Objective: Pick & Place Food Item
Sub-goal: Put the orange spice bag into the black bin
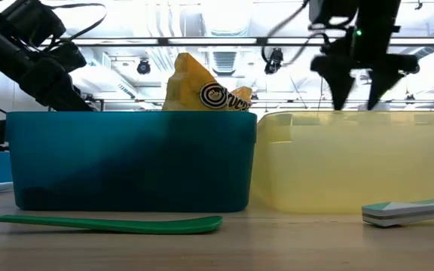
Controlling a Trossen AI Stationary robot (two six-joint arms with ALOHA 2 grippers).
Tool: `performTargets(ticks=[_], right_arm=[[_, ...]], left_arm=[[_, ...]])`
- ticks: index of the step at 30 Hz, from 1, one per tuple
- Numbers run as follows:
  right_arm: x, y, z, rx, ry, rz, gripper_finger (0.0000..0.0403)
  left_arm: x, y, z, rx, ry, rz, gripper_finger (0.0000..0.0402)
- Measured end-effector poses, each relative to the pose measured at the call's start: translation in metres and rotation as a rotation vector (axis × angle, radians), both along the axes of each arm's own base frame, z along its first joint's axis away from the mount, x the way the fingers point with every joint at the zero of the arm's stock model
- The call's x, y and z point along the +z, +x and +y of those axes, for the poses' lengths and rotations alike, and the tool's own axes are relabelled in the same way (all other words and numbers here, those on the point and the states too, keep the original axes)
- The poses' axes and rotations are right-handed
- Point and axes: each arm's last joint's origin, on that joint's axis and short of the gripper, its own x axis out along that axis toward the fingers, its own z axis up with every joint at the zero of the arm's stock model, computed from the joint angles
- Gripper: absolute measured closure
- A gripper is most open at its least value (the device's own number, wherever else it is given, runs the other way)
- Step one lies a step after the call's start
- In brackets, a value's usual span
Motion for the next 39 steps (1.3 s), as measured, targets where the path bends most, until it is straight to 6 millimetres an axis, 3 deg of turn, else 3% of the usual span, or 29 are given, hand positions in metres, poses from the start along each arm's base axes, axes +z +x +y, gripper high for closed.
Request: performTargets(ticks=[9, 17, 26, 39], right_arm=[[-0.043, -0.002, 0.005, -0.202, 0.126, 0.333, 0.0091], [-0.075, 0.003, 0.01, -0.25, 0.17, 0.483, 0.0126], [-0.09, -0.01, 0.019, -0.265, 0.204, 0.459, 0.0126], [-0.072, -0.025, 0.017, -0.28, 0.189, 0.337, 0.0126]], left_arm=[[0.0, 0.0, 0.0, 0.0, 0.0, 0.0, 0.0066], [0.0, 0.0, 0.0, 0.0, 0.0, 0.0, 0.0066], [0.0, 0.0, 0.0, 0.0, 0.0, -0.001, 0.0066], [0.0, 0.0, 0.0, 0.0, 0.001, -0.001, 0.0066]])
